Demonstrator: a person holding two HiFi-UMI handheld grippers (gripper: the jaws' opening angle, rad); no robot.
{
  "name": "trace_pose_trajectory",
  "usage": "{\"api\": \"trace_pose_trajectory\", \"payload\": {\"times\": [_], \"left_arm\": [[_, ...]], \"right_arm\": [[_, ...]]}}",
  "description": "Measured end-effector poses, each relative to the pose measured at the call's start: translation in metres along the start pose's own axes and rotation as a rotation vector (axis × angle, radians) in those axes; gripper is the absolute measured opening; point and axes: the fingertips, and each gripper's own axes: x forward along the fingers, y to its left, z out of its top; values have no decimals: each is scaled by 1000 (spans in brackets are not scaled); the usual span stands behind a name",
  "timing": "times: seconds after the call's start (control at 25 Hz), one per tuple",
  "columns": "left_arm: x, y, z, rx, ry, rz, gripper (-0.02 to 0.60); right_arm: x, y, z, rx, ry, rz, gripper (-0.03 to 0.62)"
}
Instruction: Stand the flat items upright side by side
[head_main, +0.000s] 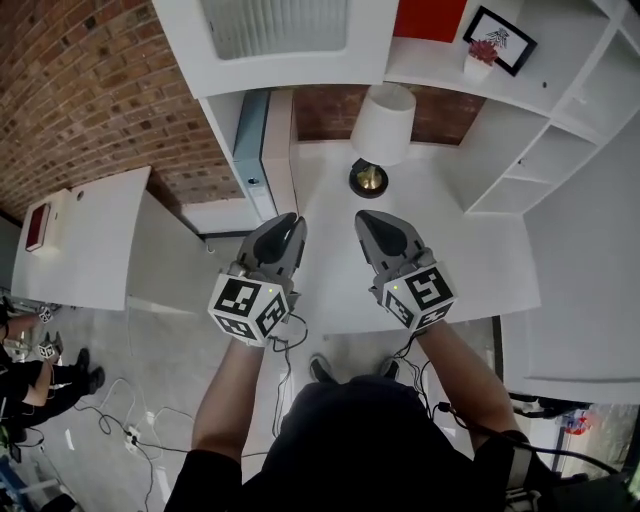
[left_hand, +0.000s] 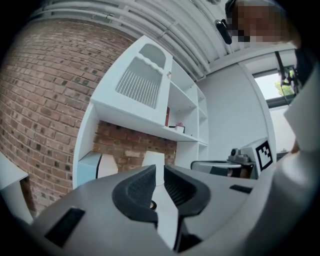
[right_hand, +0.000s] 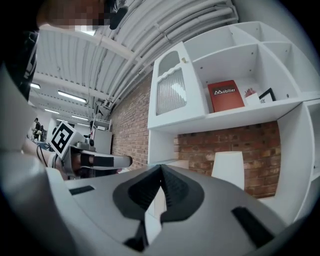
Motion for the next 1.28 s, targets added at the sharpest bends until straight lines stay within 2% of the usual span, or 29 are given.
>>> {"api": "trace_pose_trajectory", "payload": {"times": [0.56, 1.28], "left_arm": [[54, -79, 7, 24, -17, 59, 48], [62, -101, 8, 33, -24, 89, 48]], "right_arm": [[-64, -73, -2, 19, -17, 3, 0], [-82, -84, 1, -50, -17, 36, 0]]}}
